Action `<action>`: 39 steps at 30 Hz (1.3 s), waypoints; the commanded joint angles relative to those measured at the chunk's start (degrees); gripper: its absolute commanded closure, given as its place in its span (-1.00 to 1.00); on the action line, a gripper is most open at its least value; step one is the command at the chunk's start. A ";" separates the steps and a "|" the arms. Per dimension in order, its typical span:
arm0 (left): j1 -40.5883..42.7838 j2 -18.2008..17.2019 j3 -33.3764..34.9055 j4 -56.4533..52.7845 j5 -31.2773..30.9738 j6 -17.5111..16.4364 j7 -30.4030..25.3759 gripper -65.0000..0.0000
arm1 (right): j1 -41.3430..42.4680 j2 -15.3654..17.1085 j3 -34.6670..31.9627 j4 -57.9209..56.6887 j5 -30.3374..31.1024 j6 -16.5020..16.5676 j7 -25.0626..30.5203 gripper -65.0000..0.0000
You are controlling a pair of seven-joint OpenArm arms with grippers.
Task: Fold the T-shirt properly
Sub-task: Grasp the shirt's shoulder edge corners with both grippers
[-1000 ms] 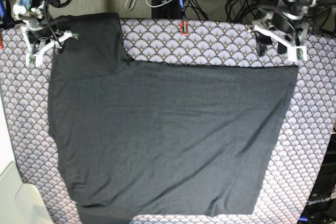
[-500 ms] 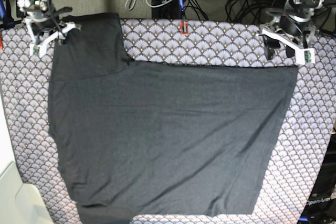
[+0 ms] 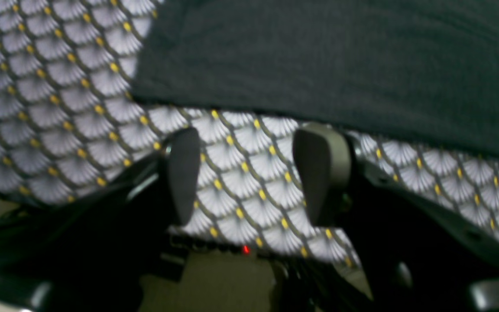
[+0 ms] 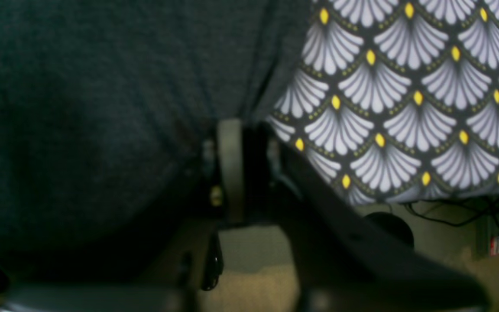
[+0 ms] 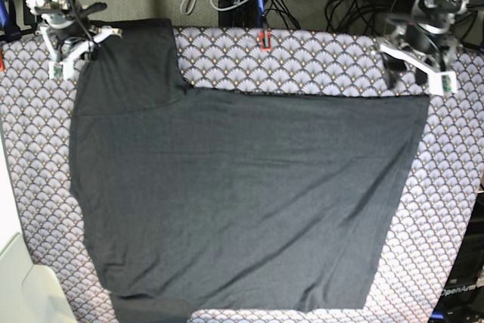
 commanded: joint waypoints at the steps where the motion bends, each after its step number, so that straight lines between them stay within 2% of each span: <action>1: 0.00 -0.46 -1.00 0.52 -0.26 -0.08 -1.48 -0.12 | 0.06 -0.48 -0.69 -0.36 1.17 2.16 -3.22 1.00; 8: -3.16 -0.46 -4.52 -0.89 -0.26 -0.08 -1.31 -0.12 | 0.50 -0.22 -0.69 -0.27 1.17 2.16 -3.22 1.00; 15: -10.46 -0.46 -7.24 -7.48 -0.17 -0.26 3.97 -0.15 | 0.50 -0.22 -0.69 -0.27 1.17 2.16 -3.22 1.00; 17: -12.83 -0.38 -8.56 -11.00 -0.17 -2.19 4.06 -0.15 | 0.50 -0.22 -0.69 -0.27 1.17 2.16 -3.22 1.00; 21: -15.91 -0.38 -11.37 -17.24 -0.17 -9.75 3.88 -0.15 | 0.50 -0.13 -0.69 -0.27 1.08 2.16 -3.22 1.00; 24: -19.16 -0.29 -13.40 -23.04 0.18 -12.74 3.70 -0.15 | 0.50 -0.13 -0.60 -0.27 1.00 2.16 -3.22 1.00; 27: -21.54 -0.46 -13.75 -27.44 0.18 -13.36 3.53 -0.14 | 0.50 -0.13 -0.51 -0.36 1.00 2.16 -3.22 1.00; 35: -24.88 0.50 -13.48 -30.69 0.36 -13.36 3.44 -0.14 | 0.50 -0.04 -0.69 -0.36 0.91 2.16 -3.22 1.00; 39: -26.28 0.86 -13.40 -34.03 2.73 -13.44 3.35 -0.14 | 0.50 -0.04 -0.51 -0.36 0.91 2.16 -3.22 1.00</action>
